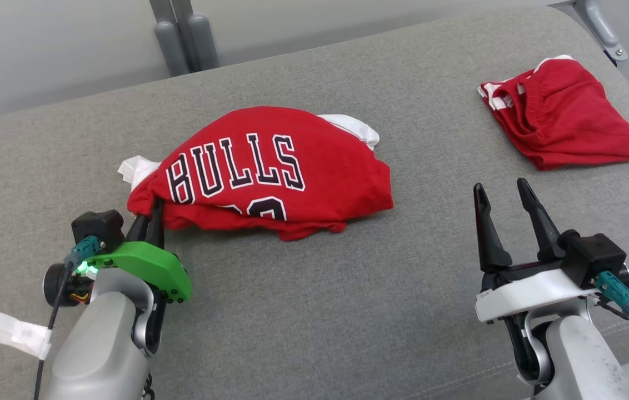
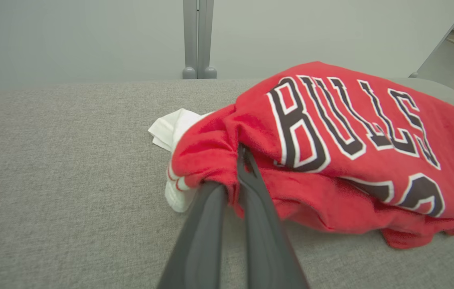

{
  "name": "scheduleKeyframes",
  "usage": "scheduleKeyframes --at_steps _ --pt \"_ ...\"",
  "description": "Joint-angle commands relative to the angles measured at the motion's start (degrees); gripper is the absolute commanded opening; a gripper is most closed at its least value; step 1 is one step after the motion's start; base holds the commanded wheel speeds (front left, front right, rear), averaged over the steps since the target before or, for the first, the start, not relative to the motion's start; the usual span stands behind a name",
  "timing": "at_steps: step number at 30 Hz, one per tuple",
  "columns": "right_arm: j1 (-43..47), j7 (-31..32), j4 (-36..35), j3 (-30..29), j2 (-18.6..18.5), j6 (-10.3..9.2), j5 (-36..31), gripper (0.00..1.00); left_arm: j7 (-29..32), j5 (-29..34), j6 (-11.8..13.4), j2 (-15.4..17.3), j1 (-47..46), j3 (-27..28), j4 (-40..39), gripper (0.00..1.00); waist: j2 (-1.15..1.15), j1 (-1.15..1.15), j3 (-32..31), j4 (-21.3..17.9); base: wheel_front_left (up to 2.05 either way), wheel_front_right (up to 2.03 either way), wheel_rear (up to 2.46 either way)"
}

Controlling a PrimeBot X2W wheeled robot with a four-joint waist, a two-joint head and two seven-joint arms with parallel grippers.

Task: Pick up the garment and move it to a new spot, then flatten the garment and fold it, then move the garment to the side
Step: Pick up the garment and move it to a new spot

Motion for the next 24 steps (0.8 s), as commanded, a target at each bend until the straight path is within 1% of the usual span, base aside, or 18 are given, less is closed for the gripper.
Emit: scheduleKeyframes --at_steps 1,2,3,8,13,18,24 --pt "-0.33 -0.16 0.23 0.32 -0.05 -0.04 -0.35 1.0 -0.53 0.14 -0.4 -0.35 1.29 0.01 0.31 0.42 0.0 0.0 -0.95 1.1 0.0 0.0 0.0" --pt "-0.21 -0.16 0.4 0.48 -0.07 -0.04 -0.45 1.0 -0.52 0.17 -0.67 -0.63 1.73 -0.05 0.42 0.88 0.0 0.0 -1.35 1.43 0.0 0.0 0.0" --pt "-0.11 -0.16 0.48 0.57 -0.08 -0.04 -0.45 1.0 -0.65 0.22 -0.93 -0.81 2.03 -0.11 0.46 1.0 0.0 0.0 -1.69 1.69 0.0 0.0 0.0" --pt "0.67 -0.16 1.16 0.57 -0.06 -0.04 -1.06 1.0 -0.96 0.92 -1.94 -1.45 4.49 0.14 -1.15 1.0 0.0 0.0 -3.75 3.12 0.0 0.0 0.0" --pt "1.71 -0.16 1.56 0.1 -0.06 -0.04 -1.65 1.0 -0.93 2.24 -2.0 -0.81 8.52 2.2 -7.46 1.0 0.0 0.0 -5.83 4.57 0.0 0.0 0.0" --pt "2.78 -0.16 1.81 -0.18 -0.06 -0.04 -1.69 1.0 -0.93 4.51 -1.26 -0.86 14.71 4.96 -16.03 1.0 0.0 0.0 -7.59 5.97 0.0 0.0 0.0" --pt "4.41 -0.16 1.46 -0.4 -0.06 -0.04 -1.71 1.0 -0.87 6.78 0.61 -2.45 22.41 7.87 -24.97 1.0 0.0 0.0 -8.93 8.02 0.0 0.0 0.0"
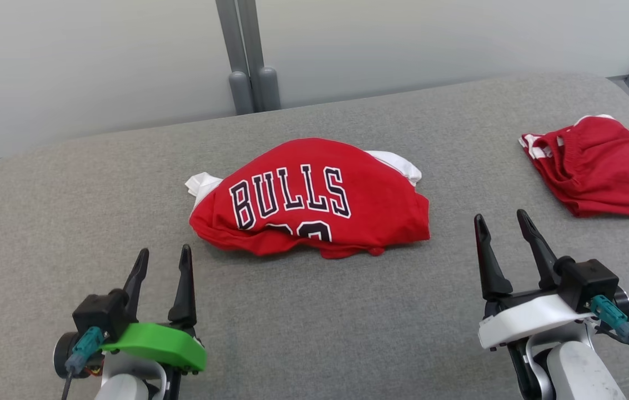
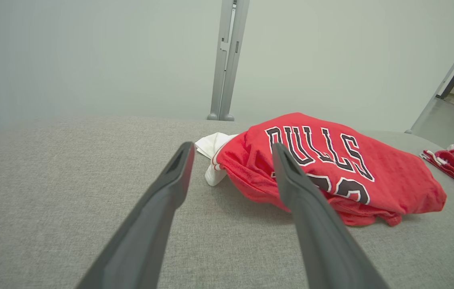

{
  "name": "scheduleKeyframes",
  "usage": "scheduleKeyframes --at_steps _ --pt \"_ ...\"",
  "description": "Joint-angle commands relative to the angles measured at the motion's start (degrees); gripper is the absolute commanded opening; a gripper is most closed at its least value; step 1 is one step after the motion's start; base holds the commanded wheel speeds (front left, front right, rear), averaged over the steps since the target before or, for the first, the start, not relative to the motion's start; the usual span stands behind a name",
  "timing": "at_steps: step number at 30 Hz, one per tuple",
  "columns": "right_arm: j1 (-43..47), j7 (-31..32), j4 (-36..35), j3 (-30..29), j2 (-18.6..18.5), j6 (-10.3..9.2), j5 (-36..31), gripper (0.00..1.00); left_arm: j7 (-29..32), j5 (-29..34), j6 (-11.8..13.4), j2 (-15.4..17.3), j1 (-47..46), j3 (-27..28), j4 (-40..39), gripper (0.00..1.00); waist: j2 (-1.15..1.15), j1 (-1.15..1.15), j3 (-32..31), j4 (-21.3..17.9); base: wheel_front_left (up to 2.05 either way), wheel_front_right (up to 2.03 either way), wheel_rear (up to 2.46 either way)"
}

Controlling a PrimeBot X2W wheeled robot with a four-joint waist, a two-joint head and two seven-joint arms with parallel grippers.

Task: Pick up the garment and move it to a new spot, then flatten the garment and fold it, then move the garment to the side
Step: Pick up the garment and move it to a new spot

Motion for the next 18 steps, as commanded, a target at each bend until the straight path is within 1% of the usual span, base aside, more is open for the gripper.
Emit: scheduleKeyframes --at_steps 1,9,18 --pt "1.08 -0.16 -0.52 0.07 -0.07 -0.04 -0.11 1.0 -0.02 0.65 0.62 -0.51 2.34 0.85 -1.66 1.0 0.0 0.0 -1.03 1.47 0.0 0.0 0.0" --pt "3.87 -0.16 -1.81 -0.23 -0.08 -0.04 1.18 1.0 -0.02 2.81 2.48 -3.13 9.47 4.29 -8.21 1.0 0.0 0.0 -2.0 3.31 0.0 0.0 0.0" --pt "5.2 -0.16 -1.36 0.87 -0.08 -0.04 2.28 1.0 -0.02 4.8 2.42 -4.41 12.23 5.73 -9.37 1.0 0.0 0.0 -2.34 3.73 0.0 0.0 0.0"
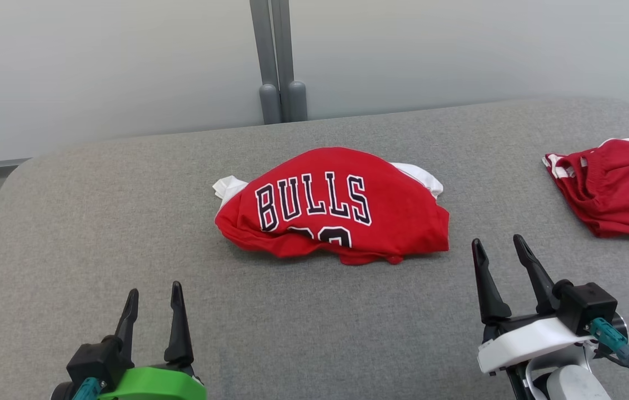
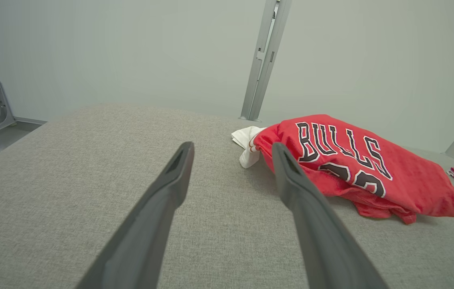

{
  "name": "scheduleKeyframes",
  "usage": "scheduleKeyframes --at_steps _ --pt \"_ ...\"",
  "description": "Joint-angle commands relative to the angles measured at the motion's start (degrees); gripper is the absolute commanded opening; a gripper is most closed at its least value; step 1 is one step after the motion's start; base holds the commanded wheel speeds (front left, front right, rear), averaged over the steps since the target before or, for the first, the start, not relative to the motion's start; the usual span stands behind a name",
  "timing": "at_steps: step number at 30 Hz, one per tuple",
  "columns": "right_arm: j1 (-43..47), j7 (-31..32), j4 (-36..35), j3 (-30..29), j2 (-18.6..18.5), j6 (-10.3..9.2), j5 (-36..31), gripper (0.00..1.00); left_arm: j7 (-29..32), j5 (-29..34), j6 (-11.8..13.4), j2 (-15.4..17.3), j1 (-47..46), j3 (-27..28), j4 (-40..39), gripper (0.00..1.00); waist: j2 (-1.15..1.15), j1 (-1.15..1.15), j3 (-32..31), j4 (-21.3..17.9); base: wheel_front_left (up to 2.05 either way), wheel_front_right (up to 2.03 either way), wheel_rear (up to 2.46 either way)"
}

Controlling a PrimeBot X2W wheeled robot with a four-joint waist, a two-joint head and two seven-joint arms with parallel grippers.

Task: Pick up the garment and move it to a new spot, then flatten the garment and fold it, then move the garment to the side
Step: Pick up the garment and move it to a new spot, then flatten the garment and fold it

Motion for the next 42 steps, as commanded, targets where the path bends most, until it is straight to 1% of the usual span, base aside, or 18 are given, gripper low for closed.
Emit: scheduleKeyframes --at_steps 1,13,31,37,42 --pt "0.77 -0.16 0.2 0.18 -0.11 -0.04 0.37 1.0 -0.02 0.84 0.11 -0.22 1.01 0.33 -0.06 1.0 0.0 0.0 -0.04 0.03 0.0 0.0 0.0" --pt "0.95 -0.16 1.19 1.0 -0.1 -0.04 0.1 1.0 -0.02 2.25 -0.52 -0.68 1.51 0.75 0.81 1.0 0.0 0.0 -0.48 0.57 0.0 0.0 0.0" --pt "1.32 -0.16 1.99 0.64 -0.1 -0.04 -0.79 1.0 -0.03 2.6 -0.81 -1.0 2.11 0.46 0.92 1.0 0.0 0.0 -0.35 1.55 0.0 0.0 0.0" --pt "-0.61 -0.16 4.71 -1.68 -0.09 -0.04 -3.28 1.0 -0.03 2.77 -1.03 -1.02 1.43 -0.1 0.78 1.0 0.0 0.0 0.75 3.04 0.0 0.0 0.0" --pt "-4.72 -0.12 9.15 -4.32 -0.1 -0.04 -6.34 1.0 -0.03 3.27 -0.97 -1.03 0.2 -1.02 0.19 1.0 0.0 0.0 3.1 5.73 0.0 0.0 0.0"
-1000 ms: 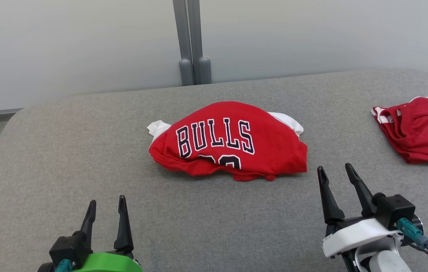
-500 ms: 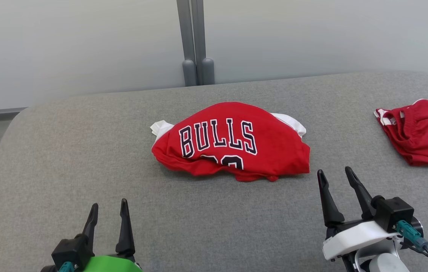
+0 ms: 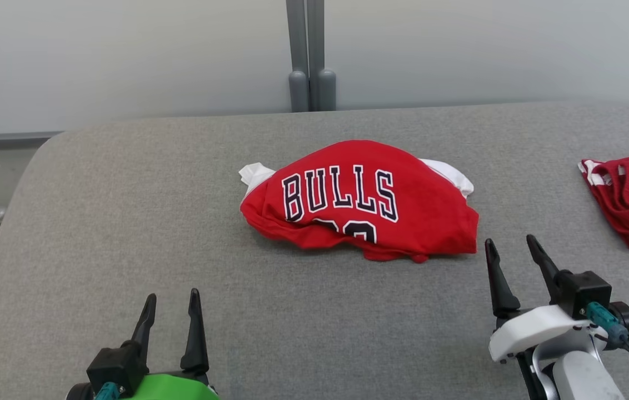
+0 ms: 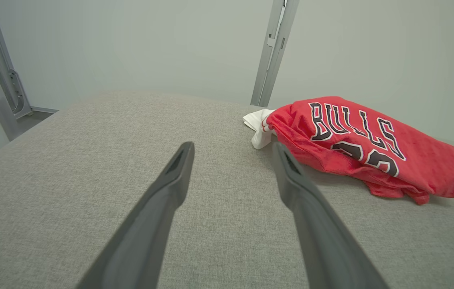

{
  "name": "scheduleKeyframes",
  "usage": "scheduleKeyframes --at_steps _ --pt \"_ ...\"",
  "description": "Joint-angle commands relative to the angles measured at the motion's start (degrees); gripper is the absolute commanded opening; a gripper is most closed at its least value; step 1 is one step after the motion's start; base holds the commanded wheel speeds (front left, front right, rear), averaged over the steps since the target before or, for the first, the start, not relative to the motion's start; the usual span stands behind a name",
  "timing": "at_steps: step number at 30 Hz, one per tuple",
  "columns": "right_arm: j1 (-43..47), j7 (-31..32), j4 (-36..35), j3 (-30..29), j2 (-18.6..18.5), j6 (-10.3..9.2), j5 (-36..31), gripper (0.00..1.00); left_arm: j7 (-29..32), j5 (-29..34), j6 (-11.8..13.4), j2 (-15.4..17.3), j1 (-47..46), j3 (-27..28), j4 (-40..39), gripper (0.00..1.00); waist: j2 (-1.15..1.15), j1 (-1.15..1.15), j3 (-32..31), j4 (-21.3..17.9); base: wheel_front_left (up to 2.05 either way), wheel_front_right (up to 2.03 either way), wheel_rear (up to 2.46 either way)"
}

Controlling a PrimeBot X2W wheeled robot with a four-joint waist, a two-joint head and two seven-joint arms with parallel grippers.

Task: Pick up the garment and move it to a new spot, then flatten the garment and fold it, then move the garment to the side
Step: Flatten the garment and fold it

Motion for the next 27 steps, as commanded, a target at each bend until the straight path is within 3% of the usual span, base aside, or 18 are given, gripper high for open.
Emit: scheduleKeyframes --at_steps 1,7,16,17,18,19,27 --pt "-2.25 0.18 1.5 -0.65 -0.15 -0.04 -1.0 1.0 -0.01 0.45 0.16 0.05 -1.3 -0.08 -0.36 1.0 0.0 0.0 2.32 2.28 0.0 0.0 0.0" --pt "-9.83 1.76 9.74 -2.6 -1.72 -0.04 -0.89 1.0 -0.01 0.15 0.45 0.06 -3.04 -1.24 -0.77 1.0 0.0 0.0 5.88 6.28 0.0 0.0 0.0" --pt "-18.07 4.68 24.36 -1.0 -3.73 -0.04 2.85 1.0 -0.01 -0.65 0.93 0.06 -4.39 -1.57 -0.8 1.0 0.0 0.0 7.92 10.53 0.0 0.0 0.0" --pt "-18.77 4.25 24.97 -0.73 -3.88 -0.04 3.19 0.48 -0.01 -0.78 0.97 0.05 -4.42 -1.62 -0.84 1.0 0.0 0.0 8.02 10.8 0.0 0.0 0.0" --pt "-19.22 4.02 25.41 -0.42 -4.04 -0.04 3.53 0.27 -0.01 -0.88 1.07 0.06 -4.43 -1.66 -0.87 1.0 0.0 0.0 8.08 10.94 0.0 0.0 0.0" --pt "-19.66 3.63 25.82 0.22 -4.42 -0.04 3.77 0.0 -0.01 -0.91 1.05 0.05 -4.42 -1.77 -0.94 1.0 0.0 0.0 8.17 11.12 0.0 0.0 0.0" --pt "-26.96 2.08 24.31 3.61 -9.02 -0.04 4.06 0.0 -0.01 -1.98 1.51 0.06 -4.99 -2.87 -1.31 1.0 0.0 0.0 9.11 12.49 0.0 0.0 0.0"
